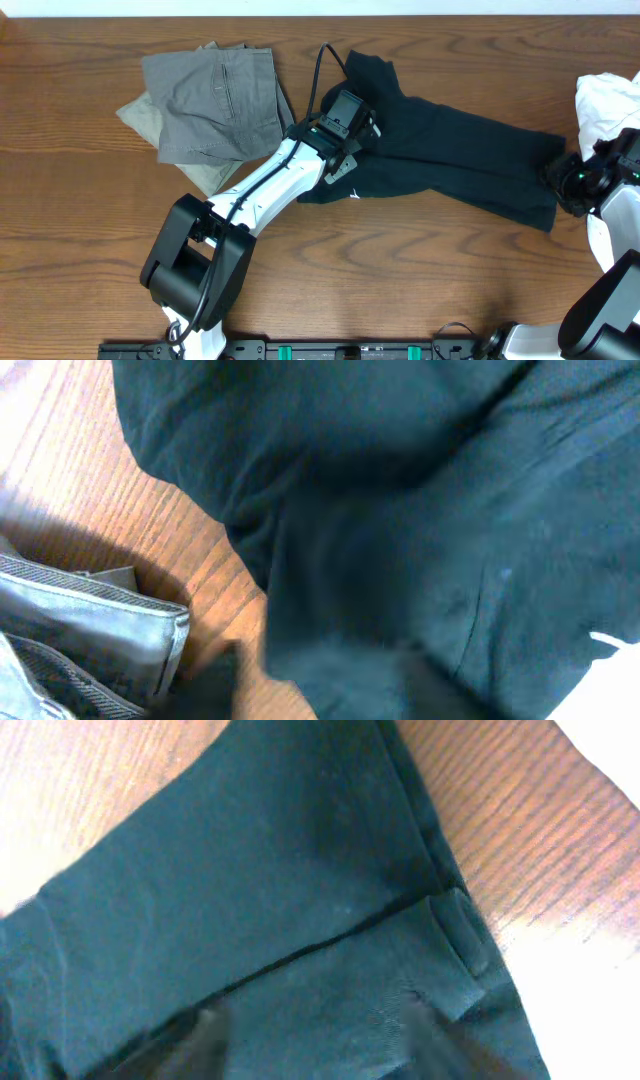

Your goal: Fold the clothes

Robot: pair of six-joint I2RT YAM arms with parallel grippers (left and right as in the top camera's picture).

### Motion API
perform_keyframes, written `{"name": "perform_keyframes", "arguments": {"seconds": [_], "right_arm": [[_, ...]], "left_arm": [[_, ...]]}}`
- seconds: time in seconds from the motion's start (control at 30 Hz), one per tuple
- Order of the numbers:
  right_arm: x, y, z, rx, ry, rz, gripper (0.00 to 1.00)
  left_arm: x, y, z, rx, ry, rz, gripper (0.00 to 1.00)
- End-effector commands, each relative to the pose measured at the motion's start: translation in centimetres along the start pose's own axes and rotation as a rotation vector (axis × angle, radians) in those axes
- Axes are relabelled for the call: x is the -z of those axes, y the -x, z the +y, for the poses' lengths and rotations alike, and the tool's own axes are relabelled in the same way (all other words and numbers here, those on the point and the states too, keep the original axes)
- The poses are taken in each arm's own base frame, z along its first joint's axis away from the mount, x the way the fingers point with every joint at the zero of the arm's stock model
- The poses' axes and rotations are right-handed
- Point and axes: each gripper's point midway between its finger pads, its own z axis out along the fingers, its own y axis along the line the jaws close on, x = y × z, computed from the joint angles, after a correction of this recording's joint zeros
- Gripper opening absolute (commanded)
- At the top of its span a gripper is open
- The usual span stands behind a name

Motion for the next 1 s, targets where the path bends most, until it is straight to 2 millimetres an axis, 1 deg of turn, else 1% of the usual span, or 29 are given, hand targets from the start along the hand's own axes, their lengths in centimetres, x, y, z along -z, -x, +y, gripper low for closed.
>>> {"name": "perform_keyframes", "arguments": {"seconds": [0.0,0.07,0.2,0.3,0.37,0.5,0.6,0.67,0.7,0.73,0.8,0.87,0.97], "right_arm": [[0.0,-0.7,0.2,0.026,-0.006,0.036,0.63],[0.0,-1.9,-0.3,0.018,-0.027,0.084,0.64],[0.4,-4.5,-1.5,-0.012,-0.083,0.186,0.65],[0.7,-5.6,-2.2,-0.001,-0.11,0.229,0.66],[0.9,-6.2,-2.7,-0.008,-0.134,0.253,0.66],[1.1,-6.5,-3.8,-0.007,-0.194,0.259,0.66],[1.1,-6.7,-4.4,-0.007,-0.221,0.26,0.66],[1.1,-6.8,-4.7,-0.007,-0.235,0.261,0.66],[1.1,-6.8,-4.9,-0.005,-0.245,0.26,0.66],[1.2,-6.8,-5.3,-0.004,-0.267,0.255,0.66],[1.4,-6.6,-6.5,-0.006,-0.336,0.239,0.63],[1.7,-6.4,-7.6,-0.03,-0.405,0.214,0.61],[1.0,-6.3,-7.9,-0.042,-0.4,0.185,0.56]], "left_arm": [[-0.1,-1.0,0.6,0.042,0.033,0.049,0.68],[0.0,-1.9,0.3,0.073,0.021,0.086,0.82],[0.3,-4.5,-0.5,0.185,-0.006,0.19,0.83],[0.6,-6.2,-0.9,0.275,-0.017,0.258,0.83],[0.4,-7.0,-0.9,0.319,-0.034,0.279,0.83],[-0.9,-8.3,0.0,0.412,-0.042,0.293,0.83],[-2.3,-8.5,-0.7,0.474,-0.159,0.283,0.82],[-3.2,-8.2,-1.4,0.511,-0.243,0.263,0.76],[-3.5,-8.0,-1.7,0.522,-0.273,0.256,0.71],[-3.8,-7.9,-2.0,0.533,-0.301,0.25,0.64],[-4.0,-7.7,-2.6,0.545,-0.345,0.243,0.46],[-4.0,-7.7,-2.6,0.547,-0.349,0.243,0.29],[-4.0,-7.7,-2.6,0.527,-0.351,0.239,0.19]]}}
